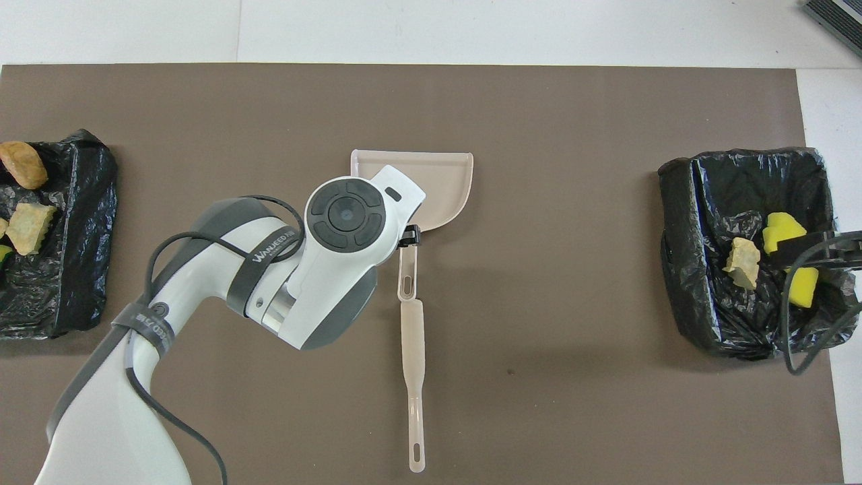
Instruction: Sweep and dump trash in bin
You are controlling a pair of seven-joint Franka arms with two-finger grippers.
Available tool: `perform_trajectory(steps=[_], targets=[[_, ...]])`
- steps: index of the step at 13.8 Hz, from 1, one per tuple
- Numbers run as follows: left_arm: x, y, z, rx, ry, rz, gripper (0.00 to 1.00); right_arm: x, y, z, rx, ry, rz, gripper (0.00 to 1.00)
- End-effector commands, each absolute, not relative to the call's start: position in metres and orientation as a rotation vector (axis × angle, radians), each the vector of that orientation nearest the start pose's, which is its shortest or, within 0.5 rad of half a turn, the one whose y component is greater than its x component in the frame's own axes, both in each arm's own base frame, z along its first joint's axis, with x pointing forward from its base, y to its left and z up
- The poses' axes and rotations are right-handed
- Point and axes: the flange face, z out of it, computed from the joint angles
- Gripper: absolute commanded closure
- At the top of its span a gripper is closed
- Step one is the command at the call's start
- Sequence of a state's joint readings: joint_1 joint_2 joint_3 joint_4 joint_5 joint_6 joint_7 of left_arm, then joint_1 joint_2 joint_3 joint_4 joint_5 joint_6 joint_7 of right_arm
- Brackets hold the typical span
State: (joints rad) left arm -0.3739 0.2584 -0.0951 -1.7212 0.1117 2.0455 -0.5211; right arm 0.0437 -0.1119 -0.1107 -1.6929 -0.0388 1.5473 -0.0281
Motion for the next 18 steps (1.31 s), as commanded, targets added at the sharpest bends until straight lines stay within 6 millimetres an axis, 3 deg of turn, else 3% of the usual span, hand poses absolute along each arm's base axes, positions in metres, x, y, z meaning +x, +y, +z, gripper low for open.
perform_trajectory(steps=[1,3,7,10,12,16,18], targets=[[0.594,-0.239,0.462,-3.099,0.049,-0.122,0.0,0.506,-0.046,0.624,-3.155,0.02,0.056,0.0],[0.606,-0.198,0.477,-3.097,0.021,-0.141,0.0,0.506,-0.046,0.624,-3.155,0.022,0.056,0.0],[0.616,-0.108,0.496,-3.13,0.152,-0.079,0.0,0.506,-0.046,0.624,-3.153,0.027,0.053,0.0],[0.621,-0.06,0.507,-3.125,0.193,-0.041,0.0,0.505,-0.046,0.624,-3.153,0.027,0.056,0.0],[0.619,-0.048,0.519,-3.119,0.225,-0.007,0.0,0.506,-0.044,0.624,-3.153,0.025,0.056,0.0],[0.614,-0.053,0.534,-3.118,0.228,0.009,0.0,0.505,-0.044,0.624,-3.153,0.025,0.058,0.0],[0.6,-0.055,0.556,-3.111,0.25,0.003,0.0,0.505,-0.044,0.623,-3.153,0.025,0.058,0.0]])
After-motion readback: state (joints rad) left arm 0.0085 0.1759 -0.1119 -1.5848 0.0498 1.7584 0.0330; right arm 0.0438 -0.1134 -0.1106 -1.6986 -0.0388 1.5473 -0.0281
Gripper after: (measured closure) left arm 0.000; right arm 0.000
